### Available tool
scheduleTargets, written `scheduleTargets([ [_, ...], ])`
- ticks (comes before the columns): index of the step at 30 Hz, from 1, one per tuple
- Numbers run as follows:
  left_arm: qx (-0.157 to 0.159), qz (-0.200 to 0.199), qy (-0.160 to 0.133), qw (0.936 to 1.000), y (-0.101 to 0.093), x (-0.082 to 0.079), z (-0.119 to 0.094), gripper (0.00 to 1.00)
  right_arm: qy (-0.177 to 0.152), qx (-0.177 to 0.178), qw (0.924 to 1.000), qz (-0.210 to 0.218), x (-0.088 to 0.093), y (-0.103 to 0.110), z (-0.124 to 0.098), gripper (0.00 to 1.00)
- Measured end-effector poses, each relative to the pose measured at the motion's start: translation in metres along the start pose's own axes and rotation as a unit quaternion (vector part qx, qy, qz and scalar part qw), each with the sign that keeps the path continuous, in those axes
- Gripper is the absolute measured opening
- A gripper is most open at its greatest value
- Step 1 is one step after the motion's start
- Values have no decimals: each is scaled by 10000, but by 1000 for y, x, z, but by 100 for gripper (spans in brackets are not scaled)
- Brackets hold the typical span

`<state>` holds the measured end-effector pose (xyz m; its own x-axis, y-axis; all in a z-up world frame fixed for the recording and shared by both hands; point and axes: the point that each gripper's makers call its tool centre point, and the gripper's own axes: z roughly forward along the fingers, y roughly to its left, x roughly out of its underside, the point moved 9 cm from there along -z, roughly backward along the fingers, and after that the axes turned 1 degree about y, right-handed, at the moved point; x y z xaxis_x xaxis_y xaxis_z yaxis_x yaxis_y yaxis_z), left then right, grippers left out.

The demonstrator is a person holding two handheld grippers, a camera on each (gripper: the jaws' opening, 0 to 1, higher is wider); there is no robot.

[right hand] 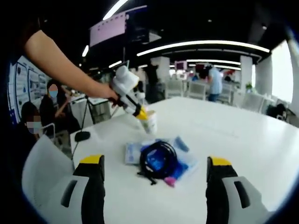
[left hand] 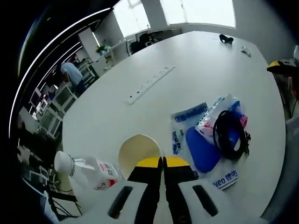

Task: Arrange the tabletop items into an orderly group along one side of the table until the central work area is clear of visible clutter.

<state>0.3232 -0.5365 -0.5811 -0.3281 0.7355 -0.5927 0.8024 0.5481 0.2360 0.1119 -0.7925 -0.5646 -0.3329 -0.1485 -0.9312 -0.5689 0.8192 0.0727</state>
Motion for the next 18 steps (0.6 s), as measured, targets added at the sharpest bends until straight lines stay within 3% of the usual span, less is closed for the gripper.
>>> scheduleTargets([
  [18,-79,372,578,9976,6,-3,32,1,-99,101,9996,241,0,-9,6,87],
])
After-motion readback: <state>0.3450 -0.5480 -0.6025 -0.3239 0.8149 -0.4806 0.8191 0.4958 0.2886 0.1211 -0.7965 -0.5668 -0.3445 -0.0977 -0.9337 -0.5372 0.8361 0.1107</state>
